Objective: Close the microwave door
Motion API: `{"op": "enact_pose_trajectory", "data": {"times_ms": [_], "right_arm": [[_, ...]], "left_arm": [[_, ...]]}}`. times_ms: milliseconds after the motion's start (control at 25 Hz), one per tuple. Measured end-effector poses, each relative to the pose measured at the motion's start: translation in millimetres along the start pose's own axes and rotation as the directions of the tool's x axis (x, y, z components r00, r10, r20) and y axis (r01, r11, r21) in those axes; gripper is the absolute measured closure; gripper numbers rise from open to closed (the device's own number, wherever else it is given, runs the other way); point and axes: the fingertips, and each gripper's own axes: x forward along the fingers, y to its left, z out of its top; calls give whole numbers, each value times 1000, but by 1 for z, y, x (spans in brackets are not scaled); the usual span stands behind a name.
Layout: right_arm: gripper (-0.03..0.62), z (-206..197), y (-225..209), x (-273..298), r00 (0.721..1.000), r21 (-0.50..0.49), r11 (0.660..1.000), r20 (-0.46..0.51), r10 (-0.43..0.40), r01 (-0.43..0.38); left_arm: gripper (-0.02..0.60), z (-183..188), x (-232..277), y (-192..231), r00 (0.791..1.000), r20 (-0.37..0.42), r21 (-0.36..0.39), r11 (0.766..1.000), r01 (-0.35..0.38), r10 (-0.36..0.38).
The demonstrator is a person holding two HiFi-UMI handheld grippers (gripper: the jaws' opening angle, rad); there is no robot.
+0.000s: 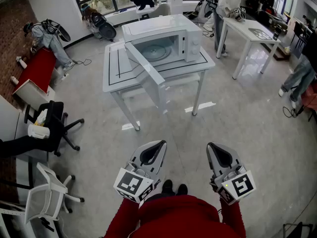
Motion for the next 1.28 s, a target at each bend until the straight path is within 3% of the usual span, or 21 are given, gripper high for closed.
{"op": "enact_pose_trajectory", "data": {"times_ms": [520,760,1000,1040,1200,1280], "right_arm": [[582,-2,-1,6,1000,8,1000,-4,-14,14],[579,-6,5,10,1000,64,998,-17,4,-3],[579,-20,-9,12,996,60,996,-62,-67,71],[579,-20,-11,11,995,63,994,-59,-80,84],[579,-22,-18,7,989,64,989,-72,-128,133],[579,-28,-20,6,985,68,986,-91,-144,151]], "left_arm": [[572,0,-7,16,1000,4,-2,1000,-24,24],[572,0,-5,32,999,25,-28,999,-39,40],[571,-5,5,70,997,11,-44,996,-73,74],[561,-6,9,77,997,0,-32,996,-82,82],[404,-8,35,97,993,-40,19,993,-114,115],[368,-9,46,105,992,-49,14,993,-117,118]]}}
